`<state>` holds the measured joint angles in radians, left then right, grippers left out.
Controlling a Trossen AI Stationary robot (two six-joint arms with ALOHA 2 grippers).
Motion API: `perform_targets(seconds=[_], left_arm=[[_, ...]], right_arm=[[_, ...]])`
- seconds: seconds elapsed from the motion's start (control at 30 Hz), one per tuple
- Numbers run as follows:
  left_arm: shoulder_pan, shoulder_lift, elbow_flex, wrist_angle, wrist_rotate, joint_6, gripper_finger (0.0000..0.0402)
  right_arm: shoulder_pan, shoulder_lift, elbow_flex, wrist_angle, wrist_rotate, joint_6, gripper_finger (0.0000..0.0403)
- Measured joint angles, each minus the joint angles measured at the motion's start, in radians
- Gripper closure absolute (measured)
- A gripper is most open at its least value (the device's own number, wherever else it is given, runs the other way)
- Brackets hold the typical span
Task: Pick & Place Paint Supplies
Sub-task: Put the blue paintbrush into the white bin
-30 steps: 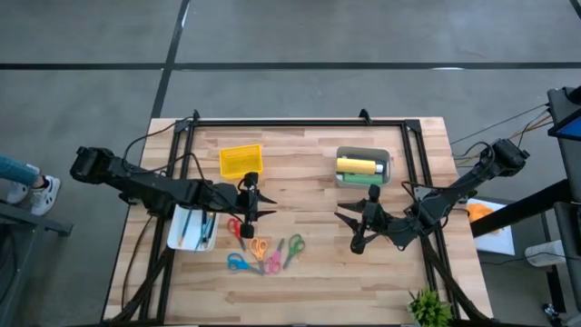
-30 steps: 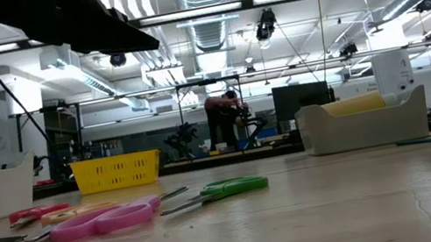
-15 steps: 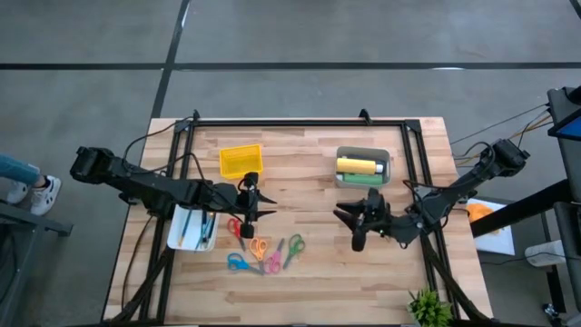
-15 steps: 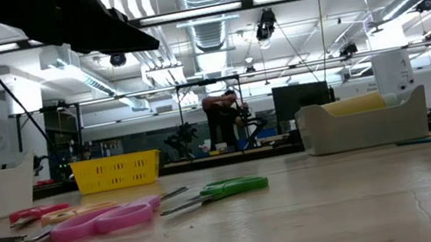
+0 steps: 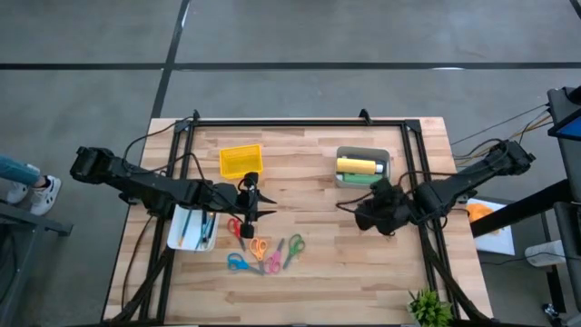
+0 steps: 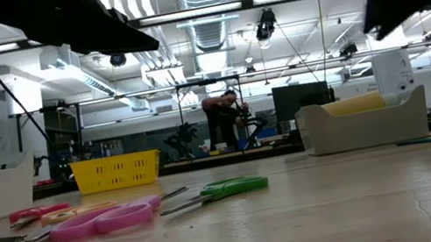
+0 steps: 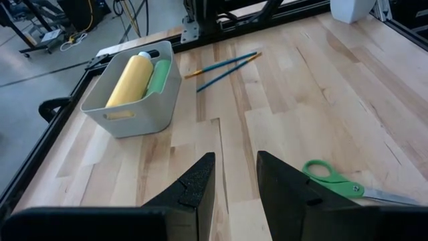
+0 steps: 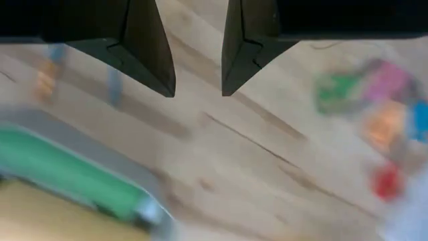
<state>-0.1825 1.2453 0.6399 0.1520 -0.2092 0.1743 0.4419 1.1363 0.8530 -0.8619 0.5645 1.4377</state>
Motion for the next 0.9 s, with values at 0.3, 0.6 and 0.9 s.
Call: perform_targets(seconds=[0.3, 0.6, 0.9], left_arm=[[0.0, 0.0, -0.008, -0.012, 0.0, 0.0, 0.0291], [0.0, 0.0, -0.008, -0.039, 0.0, 0.0, 0.0291], [0.0, 0.0, -0.008, -0.046, 0.0, 0.0, 0.0291]], right_arm=[[-0.054, 0.03, -0.005, -0.146, -0.263, -0.086, 0.0283], [-0.123, 0.084, -0.075, -0.145, -0.344, -0.158, 0.0283], [-0.185, 0.222, -0.083, -0.09, -0.39, -0.248, 0.0283]])
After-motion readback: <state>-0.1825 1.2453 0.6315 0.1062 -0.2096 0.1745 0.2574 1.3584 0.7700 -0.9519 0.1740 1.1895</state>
